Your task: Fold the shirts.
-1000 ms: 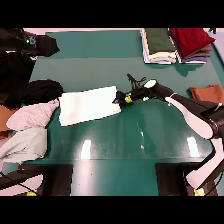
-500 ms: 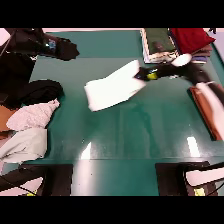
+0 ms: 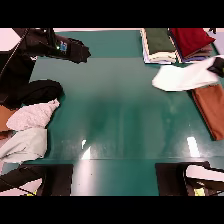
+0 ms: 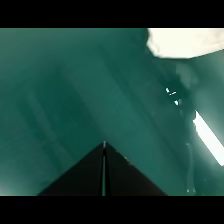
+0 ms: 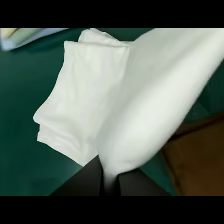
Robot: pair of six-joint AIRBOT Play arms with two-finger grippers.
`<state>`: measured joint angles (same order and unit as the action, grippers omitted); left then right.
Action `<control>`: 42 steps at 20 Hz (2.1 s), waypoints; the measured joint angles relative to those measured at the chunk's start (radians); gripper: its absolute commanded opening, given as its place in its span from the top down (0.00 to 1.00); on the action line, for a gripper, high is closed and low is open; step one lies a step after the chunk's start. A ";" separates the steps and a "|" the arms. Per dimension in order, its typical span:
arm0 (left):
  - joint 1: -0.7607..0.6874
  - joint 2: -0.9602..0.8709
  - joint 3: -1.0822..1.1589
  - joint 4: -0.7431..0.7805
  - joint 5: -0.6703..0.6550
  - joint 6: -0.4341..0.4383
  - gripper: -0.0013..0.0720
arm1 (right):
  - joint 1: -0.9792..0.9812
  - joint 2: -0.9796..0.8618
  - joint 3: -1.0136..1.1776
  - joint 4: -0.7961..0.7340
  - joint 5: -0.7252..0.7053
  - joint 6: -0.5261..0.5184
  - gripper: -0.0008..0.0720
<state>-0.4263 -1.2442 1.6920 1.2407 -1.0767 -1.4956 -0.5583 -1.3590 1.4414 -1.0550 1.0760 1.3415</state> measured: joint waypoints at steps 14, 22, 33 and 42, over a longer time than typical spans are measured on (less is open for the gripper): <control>-0.003 0.000 0.000 0.002 -0.001 -0.040 0.95 | -0.148 0.037 0.209 -0.093 0.022 0.004 0.97; -0.003 0.000 0.000 0.008 -0.038 -0.029 0.95 | -0.222 0.212 -0.005 -0.213 0.058 0.031 0.96; -0.003 0.000 0.000 0.008 -0.041 0.008 0.95 | -0.520 0.426 -0.430 -0.230 0.126 0.035 0.21; -0.003 0.000 0.000 0.008 -0.024 0.011 0.95 | -0.083 0.438 -0.272 0.073 0.129 0.035 0.21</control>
<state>-0.4294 -1.2442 1.6920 1.2491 -1.1004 -1.4845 -0.6415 -0.9215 1.1698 -0.9821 1.2045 1.3766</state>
